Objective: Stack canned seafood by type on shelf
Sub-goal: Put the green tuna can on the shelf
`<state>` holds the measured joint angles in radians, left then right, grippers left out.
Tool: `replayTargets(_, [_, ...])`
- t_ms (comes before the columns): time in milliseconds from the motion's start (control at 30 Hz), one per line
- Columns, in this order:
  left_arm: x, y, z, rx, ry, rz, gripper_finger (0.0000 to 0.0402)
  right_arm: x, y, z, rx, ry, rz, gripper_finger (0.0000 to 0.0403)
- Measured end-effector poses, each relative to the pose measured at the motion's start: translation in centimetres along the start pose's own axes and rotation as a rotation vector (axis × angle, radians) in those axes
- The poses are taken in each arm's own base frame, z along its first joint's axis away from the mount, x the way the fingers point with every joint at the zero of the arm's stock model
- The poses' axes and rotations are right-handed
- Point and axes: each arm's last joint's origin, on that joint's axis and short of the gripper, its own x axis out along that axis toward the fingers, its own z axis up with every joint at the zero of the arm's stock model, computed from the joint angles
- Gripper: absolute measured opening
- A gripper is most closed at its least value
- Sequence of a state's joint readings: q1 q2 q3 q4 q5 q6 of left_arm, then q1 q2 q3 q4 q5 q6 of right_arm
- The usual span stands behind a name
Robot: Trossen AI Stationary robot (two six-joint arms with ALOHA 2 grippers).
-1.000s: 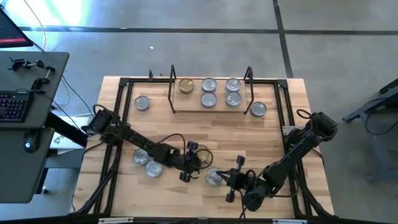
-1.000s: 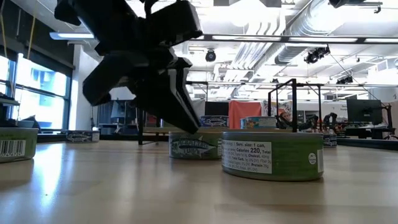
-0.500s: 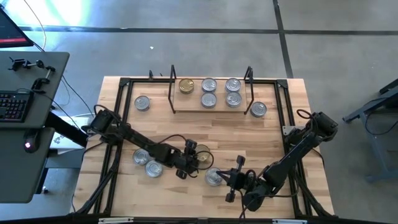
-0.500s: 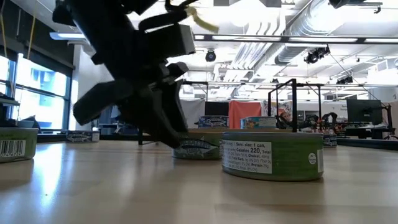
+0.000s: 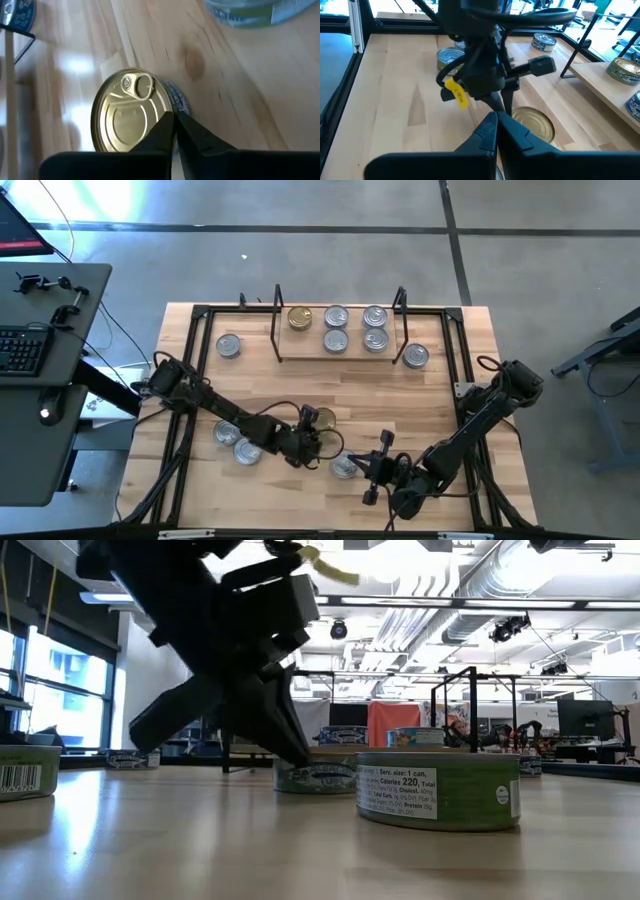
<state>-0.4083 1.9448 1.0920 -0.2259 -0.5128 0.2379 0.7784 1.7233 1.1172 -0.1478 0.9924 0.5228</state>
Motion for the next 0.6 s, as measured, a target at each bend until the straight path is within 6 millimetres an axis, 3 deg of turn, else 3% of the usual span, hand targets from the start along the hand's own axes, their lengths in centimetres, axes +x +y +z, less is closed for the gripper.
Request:
replayTargets(267, [-3.2,-0.2,-0.5,0.025,0.059,0.045,0.0001,0.0,-0.1,-0.1,-0.011,0.007,-0.004,0.0000])
replayTargets(600, [-5.7,1.8,-1.5,-0.022,0.143,0.221,0.0000,0.0,-0.2,-0.3,-0.012,0.018,-0.010,0.0000])
